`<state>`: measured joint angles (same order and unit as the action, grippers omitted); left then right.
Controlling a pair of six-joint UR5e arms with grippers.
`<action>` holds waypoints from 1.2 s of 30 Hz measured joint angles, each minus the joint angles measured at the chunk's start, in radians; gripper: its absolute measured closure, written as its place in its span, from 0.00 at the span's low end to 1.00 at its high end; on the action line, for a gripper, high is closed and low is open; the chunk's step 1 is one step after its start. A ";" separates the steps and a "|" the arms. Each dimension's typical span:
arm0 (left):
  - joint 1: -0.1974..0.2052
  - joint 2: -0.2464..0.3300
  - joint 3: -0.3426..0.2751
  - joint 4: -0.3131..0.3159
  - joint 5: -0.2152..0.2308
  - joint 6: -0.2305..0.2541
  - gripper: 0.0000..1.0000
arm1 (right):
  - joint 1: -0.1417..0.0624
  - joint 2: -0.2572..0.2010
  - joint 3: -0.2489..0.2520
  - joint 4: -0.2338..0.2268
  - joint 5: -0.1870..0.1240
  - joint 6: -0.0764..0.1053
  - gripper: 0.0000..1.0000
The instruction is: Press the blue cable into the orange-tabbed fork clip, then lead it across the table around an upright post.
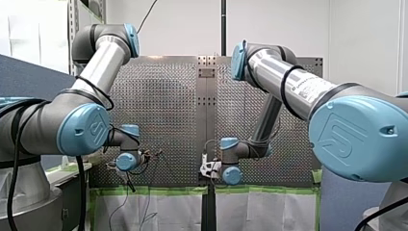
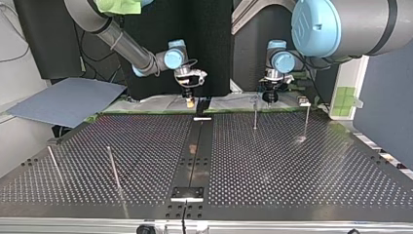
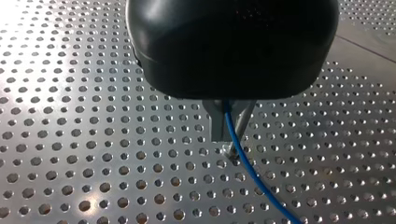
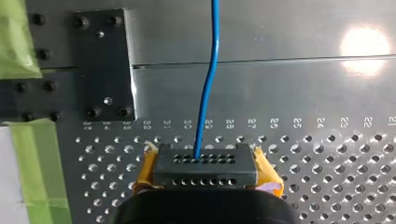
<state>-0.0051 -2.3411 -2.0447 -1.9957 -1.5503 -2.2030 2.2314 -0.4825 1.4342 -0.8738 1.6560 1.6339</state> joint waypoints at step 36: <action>0.026 0.001 0.066 0.002 0.052 0.013 0.88 | -0.057 0.001 -0.067 0.032 -0.010 -0.001 1.00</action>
<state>0.0214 -2.3398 -1.9788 -1.9941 -1.4979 -2.1899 2.1745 -0.4811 1.3676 -0.8416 1.6462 1.6325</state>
